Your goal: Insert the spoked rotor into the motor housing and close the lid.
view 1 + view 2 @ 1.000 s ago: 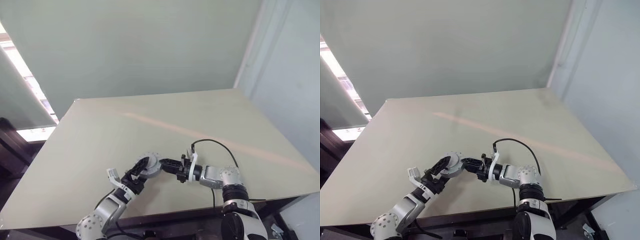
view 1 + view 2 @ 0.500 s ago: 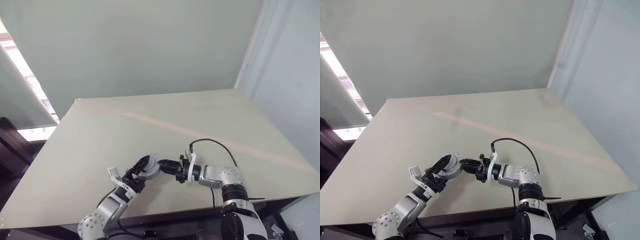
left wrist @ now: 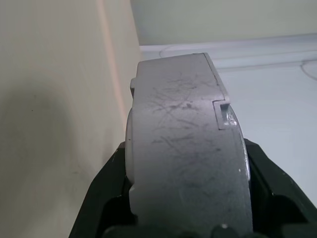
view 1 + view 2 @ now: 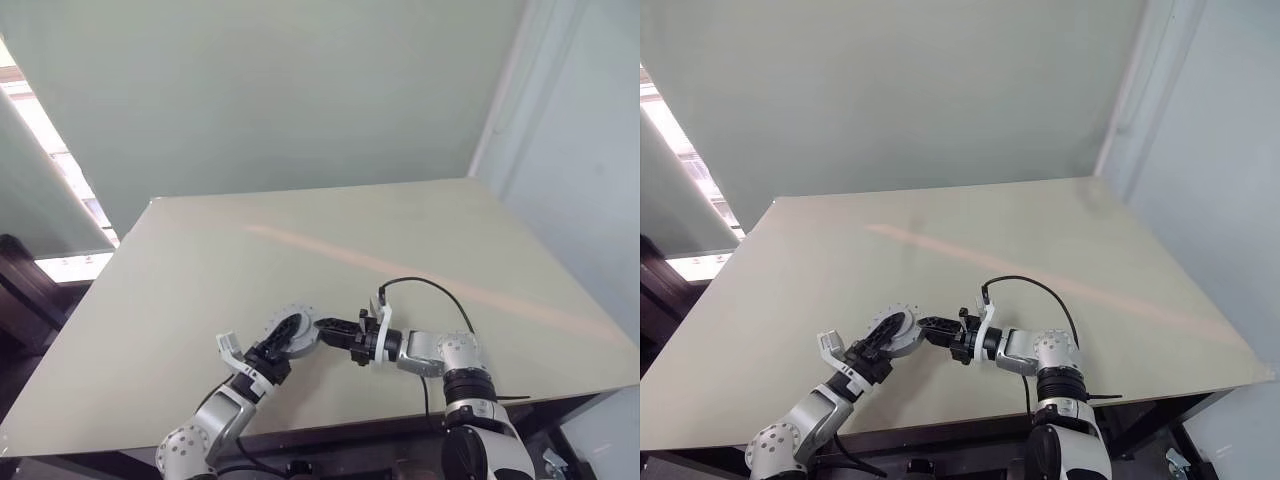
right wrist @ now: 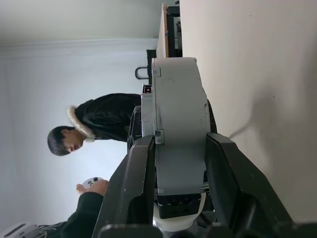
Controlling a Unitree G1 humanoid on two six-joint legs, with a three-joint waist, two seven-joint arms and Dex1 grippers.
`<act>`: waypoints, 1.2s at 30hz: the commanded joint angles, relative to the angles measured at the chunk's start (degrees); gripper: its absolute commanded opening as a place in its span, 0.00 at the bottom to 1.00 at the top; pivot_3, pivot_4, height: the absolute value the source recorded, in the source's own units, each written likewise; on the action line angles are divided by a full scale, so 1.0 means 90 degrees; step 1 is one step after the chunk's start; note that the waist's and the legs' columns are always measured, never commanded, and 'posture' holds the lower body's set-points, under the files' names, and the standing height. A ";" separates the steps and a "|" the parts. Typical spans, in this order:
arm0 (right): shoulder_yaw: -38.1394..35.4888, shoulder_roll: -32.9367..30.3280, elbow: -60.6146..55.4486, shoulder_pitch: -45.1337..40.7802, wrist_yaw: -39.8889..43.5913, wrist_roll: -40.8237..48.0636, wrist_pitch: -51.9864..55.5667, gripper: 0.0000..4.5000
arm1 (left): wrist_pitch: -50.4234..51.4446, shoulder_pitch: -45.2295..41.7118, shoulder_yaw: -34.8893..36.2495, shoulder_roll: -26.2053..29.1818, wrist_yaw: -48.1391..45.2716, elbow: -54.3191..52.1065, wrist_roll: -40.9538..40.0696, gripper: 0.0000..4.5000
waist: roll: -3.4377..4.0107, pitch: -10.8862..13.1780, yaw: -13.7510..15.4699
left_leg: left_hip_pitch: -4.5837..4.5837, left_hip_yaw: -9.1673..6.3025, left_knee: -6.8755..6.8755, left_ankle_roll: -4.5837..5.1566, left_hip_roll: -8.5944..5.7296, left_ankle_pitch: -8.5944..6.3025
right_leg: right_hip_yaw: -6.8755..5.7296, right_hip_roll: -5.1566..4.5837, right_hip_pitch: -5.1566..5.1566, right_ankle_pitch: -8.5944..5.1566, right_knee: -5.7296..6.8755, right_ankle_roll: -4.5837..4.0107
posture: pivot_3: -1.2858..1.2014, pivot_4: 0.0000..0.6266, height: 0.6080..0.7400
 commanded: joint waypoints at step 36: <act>0.0379 0.0205 -0.0587 0.0040 0.0421 0.0225 -0.0899 1.00 | -0.0640 -0.0213 -0.0085 -0.0008 -0.0226 -0.0017 -0.0096 0.46 | 0.0000 0.0000 0.0001 | -0.0001 0.0000 0.0003 0.0001 0.0000 -0.0001 | 0.0000 0.0001 0.0001 0.0001 0.0000 -0.0001 | 0.52 0.00 1.00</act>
